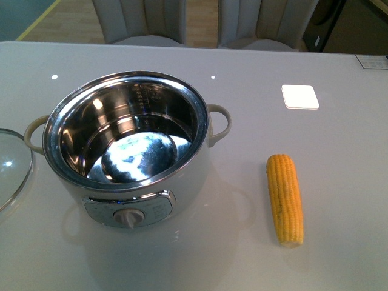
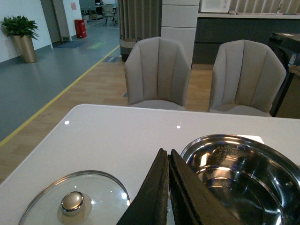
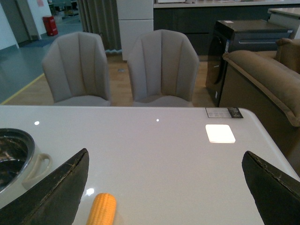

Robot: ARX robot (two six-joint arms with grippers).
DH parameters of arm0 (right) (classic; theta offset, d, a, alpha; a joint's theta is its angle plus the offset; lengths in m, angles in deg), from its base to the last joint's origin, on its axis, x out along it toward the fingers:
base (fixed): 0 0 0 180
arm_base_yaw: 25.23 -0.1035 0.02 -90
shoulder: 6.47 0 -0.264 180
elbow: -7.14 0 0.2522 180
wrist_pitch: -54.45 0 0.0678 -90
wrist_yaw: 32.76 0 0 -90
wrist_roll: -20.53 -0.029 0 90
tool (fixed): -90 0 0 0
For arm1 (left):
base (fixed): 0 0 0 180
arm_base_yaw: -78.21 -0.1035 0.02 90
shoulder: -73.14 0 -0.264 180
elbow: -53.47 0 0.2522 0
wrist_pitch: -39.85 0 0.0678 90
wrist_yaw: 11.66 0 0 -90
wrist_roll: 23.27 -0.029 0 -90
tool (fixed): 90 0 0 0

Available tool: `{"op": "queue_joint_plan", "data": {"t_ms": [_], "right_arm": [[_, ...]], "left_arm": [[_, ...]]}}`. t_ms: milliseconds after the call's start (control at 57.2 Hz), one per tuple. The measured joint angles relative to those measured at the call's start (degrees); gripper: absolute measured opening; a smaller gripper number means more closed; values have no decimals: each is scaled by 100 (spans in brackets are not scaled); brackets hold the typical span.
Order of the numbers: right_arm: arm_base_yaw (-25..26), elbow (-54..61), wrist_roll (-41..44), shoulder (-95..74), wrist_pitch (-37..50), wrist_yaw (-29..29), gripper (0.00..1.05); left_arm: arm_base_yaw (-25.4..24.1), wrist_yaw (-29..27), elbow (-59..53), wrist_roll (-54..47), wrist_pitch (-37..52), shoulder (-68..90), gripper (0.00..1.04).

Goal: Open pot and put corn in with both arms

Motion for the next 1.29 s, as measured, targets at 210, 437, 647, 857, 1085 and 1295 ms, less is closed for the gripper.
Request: {"op": "queue_joint_plan", "data": {"t_ms": [210, 437, 647, 857, 1085, 1295], "right_arm": [[0, 0, 2, 0, 0, 0, 96], [0, 0, 0, 0, 0, 0, 96], [-264, -1102, -1204, -1978, -2669, -2, 96], [-857, -1207, -1766, -3423, -1919, -315, 96], [-1246, -1443, -1788, -5412, -415, -459, 96], [-1384, -2087, -1576, -7670, 898, -470, 96]], "left_arm": [[0, 0, 0, 4, 0, 0, 37], [0, 0, 0, 4, 0, 0, 86], [2, 2, 0, 4, 0, -2, 98], [2, 0, 0, 4, 0, -2, 98], [2, 0, 0, 4, 0, -2, 98], [2, 0, 0, 4, 0, -2, 98]]}}
